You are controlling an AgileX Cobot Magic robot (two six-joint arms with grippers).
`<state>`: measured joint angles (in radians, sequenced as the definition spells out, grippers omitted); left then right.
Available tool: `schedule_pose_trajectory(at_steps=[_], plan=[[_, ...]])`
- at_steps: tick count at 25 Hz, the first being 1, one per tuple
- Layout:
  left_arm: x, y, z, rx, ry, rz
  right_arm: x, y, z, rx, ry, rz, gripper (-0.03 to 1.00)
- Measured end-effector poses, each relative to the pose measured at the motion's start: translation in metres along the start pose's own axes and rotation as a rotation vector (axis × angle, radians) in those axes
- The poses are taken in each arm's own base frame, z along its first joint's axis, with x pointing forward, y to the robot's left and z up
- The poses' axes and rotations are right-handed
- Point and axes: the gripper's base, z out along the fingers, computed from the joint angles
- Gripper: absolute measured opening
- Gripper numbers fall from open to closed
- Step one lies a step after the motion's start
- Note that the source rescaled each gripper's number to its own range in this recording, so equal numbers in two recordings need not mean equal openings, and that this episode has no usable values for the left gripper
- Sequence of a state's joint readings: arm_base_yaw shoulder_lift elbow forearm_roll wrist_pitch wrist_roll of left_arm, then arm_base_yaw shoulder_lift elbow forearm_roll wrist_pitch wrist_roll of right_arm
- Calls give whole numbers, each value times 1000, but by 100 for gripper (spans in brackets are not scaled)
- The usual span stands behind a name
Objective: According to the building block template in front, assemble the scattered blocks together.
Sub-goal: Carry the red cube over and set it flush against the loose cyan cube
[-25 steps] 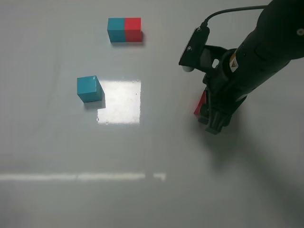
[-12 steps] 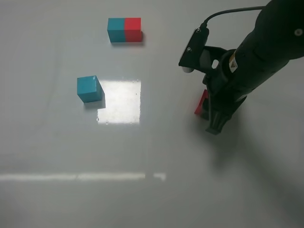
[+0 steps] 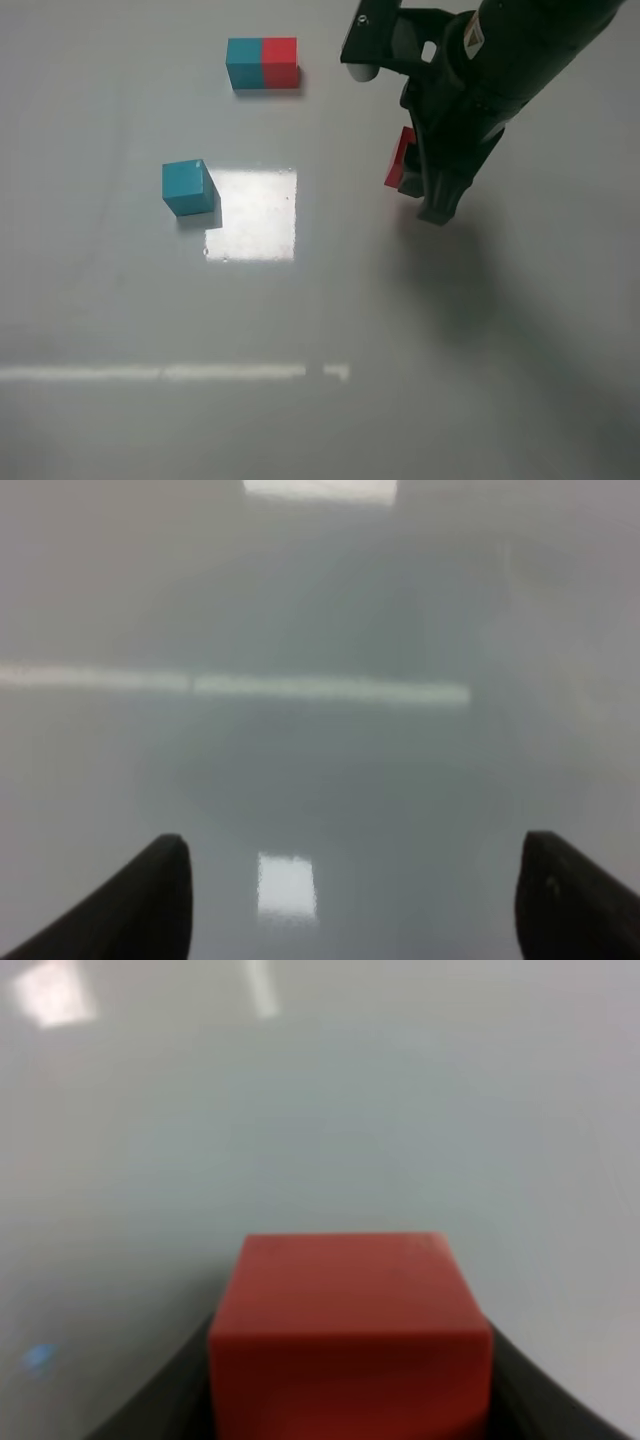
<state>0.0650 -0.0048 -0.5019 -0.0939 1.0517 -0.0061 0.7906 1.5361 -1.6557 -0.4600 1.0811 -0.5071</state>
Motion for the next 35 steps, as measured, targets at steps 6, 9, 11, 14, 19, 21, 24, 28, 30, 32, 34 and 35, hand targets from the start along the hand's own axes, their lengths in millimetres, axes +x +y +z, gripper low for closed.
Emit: schedule_pose_trajectory(at_steps=[6, 9, 11, 14, 19, 21, 24, 28, 30, 32, 34, 35], plan=[[0, 0, 0, 0, 0, 6, -43, 3, 8, -1, -67, -57, 3], [0, 0, 0, 0, 0, 6, -65, 5, 12, 2, -103, -98, 3], [0, 0, 0, 0, 0, 6, -78, 8, 16, 3, -121, -136, 3], [0, 0, 0, 0, 0, 6, -96, 14, 22, -1, -139, -182, 3], [0, 0, 0, 0, 0, 6, -115, 20, 26, 7, -174, -279, 3], [0, 0, 0, 0, 0, 6, -117, 23, 29, 7, -173, -326, 3], [0, 0, 0, 0, 0, 6, -119, 27, 37, -1, -163, -382, 3], [0, 0, 0, 0, 0, 6, -121, 31, 46, -11, -149, -444, 3], [0, 0, 0, 0, 0, 6, -121, 33, 49, -14, -144, -468, 3], [0, 0, 0, 0, 0, 6, -122, 35, 53, -17, -142, -487, 3], [0, 0, 0, 0, 0, 6, -123, 37, 56, -19, -140, -505, 3], [0, 0, 0, 0, 0, 6, -124, 38, 58, -20, -140, -509, 3]])
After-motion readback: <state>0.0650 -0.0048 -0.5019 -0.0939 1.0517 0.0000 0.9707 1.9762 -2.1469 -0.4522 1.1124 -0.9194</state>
